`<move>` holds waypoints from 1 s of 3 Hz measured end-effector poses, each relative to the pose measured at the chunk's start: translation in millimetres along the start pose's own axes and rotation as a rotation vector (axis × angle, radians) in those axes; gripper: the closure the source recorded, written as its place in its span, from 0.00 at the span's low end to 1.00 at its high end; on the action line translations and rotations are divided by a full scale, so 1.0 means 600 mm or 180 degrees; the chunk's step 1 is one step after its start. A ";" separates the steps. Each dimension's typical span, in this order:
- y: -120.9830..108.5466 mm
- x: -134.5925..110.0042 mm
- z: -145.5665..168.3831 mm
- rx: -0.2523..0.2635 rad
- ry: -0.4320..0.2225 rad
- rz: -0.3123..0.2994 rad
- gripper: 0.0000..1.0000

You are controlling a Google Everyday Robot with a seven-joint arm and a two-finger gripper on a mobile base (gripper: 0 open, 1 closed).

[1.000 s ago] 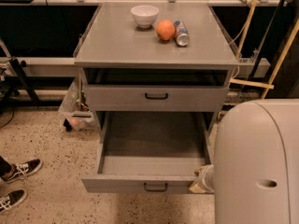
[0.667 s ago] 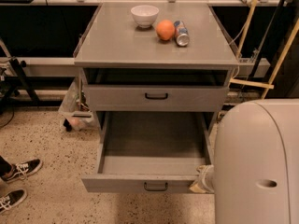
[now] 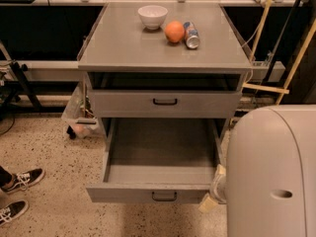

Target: Open middle drawer

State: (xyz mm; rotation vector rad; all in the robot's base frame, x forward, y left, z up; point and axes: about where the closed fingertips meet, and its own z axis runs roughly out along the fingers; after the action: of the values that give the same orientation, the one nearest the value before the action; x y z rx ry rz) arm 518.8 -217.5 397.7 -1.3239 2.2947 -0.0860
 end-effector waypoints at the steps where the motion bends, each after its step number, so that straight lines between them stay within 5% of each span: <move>1: -0.005 0.005 -0.053 0.0164 -0.0043 -0.0040 0.00; 3: -0.105 -0.011 -0.275 0.1276 0.0023 -0.0427 0.00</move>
Offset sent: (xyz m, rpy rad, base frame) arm -0.1953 -0.0526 0.3367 -0.2444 -0.4043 -0.2065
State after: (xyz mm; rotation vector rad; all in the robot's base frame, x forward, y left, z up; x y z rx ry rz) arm 499.7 -275.3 563.4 -1.2592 2.0501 -0.5647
